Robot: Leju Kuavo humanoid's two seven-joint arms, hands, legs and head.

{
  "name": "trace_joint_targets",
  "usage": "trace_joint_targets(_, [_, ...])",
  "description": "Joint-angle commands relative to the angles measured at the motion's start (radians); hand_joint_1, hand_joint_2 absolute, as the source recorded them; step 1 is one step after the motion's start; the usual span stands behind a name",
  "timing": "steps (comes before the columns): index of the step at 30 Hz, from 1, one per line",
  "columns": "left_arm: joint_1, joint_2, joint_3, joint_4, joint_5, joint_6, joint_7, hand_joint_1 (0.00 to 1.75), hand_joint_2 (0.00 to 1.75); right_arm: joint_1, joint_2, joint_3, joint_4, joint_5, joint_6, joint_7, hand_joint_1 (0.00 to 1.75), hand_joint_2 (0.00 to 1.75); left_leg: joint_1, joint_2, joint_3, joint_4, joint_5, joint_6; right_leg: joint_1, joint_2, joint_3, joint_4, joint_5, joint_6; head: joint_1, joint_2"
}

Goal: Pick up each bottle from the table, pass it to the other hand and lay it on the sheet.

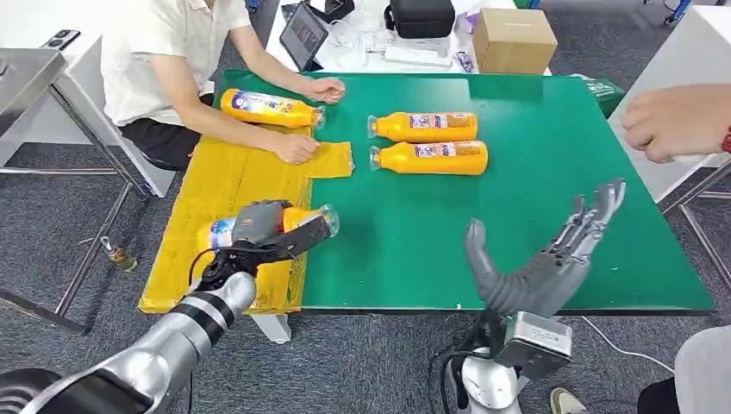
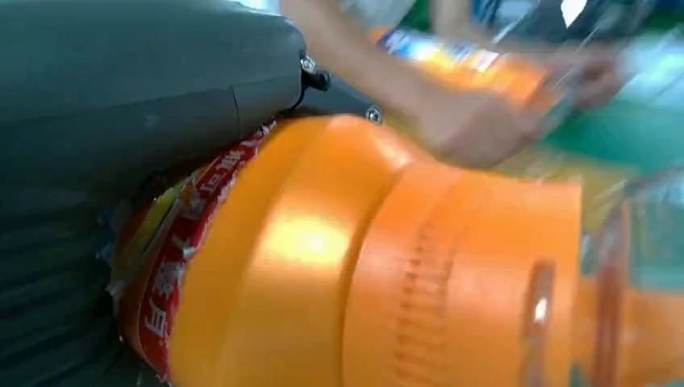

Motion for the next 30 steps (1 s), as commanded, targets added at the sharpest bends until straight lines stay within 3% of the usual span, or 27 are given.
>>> trace_joint_targets(1, [-0.086, -0.018, 0.048, 0.287, -0.054, -0.143, 0.075, 1.48, 1.75, -0.052, -0.091, 0.096, 0.19, -0.051, 0.001, -0.002, 0.0, 1.75, 0.001, 0.003, 0.006, -0.003, 0.0, 0.001, 0.002, 0.002, 0.005, -0.003, 0.001, -0.003, 0.0, 0.0])
trace_joint_targets(5, [-0.086, -0.018, 0.048, 0.287, -0.054, -0.143, 0.075, 1.48, 1.75, -0.052, -0.091, 0.096, 0.19, -0.051, 0.001, -0.002, 0.0, 1.75, 0.001, 0.003, 0.005, -0.002, 0.0, 0.001, 0.001, 0.001, 0.004, -0.002, 0.001, -0.004, 0.0, 0.0])
trace_joint_targets(6, [-0.082, -0.019, 0.052, 0.286, -0.051, -0.139, 0.074, 0.0, 1.75, -0.053, -0.092, 0.099, 0.194, -0.053, 0.001, -0.002, 0.0, 1.75, 0.0, 0.002, 0.004, -0.002, 0.0, 0.0, 0.001, 0.001, 0.004, -0.001, 0.001, -0.003, 0.0, 0.0])
trace_joint_targets(14, [0.002, -0.087, 0.284, 0.214, 0.193, -0.125, -0.19, 0.0, 1.75, -0.053, -0.103, 0.101, 0.262, -0.083, 0.001, -0.002, 0.0, 1.75, 0.0, -0.001, 0.005, -0.003, 0.001, 0.001, 0.001, -0.001, 0.006, -0.002, 0.001, -0.004, 0.0, 0.0])
trace_joint_targets(21, [0.049, -0.133, 0.311, 0.126, 0.291, -0.123, -0.323, 0.0, 1.75, -0.045, -0.096, 0.077, 0.274, -0.072, 0.001, -0.002, 0.0, 1.75, 0.0, -0.004, 0.004, -0.001, 0.001, 0.0, 0.001, -0.003, 0.006, -0.002, 0.001, -0.004, 0.0, 0.0])
trace_joint_targets(22, [0.074, -0.144, 0.31, 0.06, 0.329, -0.111, -0.395, 0.0, 1.75, -0.042, -0.099, 0.073, 0.275, -0.074, 0.001, -0.002, 0.0, 1.75, 0.0, -0.003, 0.003, -0.001, 0.001, 0.0, 0.0, -0.003, 0.005, -0.001, 0.001, -0.004, 0.0, 0.0])
trace_joint_targets(27, [0.186, -0.163, 0.24, -0.24, 0.392, -0.004, -0.495, 0.0, 1.75, -0.021, -0.086, 0.039, 0.265, -0.043, 0.001, -0.002, 0.0, 1.75, 0.0, -0.005, 0.002, -0.001, 0.0, 0.0, 0.001, -0.005, 0.004, -0.001, 0.0, -0.004, 0.0, 0.0])
trace_joint_targets(30, [0.186, -0.163, 0.24, -0.24, 0.392, -0.004, -0.495, 0.0, 1.75, -0.021, -0.086, 0.039, 0.265, -0.043, 0.001, -0.002, 0.0, 1.75, 0.001, -0.003, 0.003, 0.0, -0.002, 0.002, 0.002, -0.004, 0.005, -0.002, -0.001, -0.006, 0.0, 0.0])
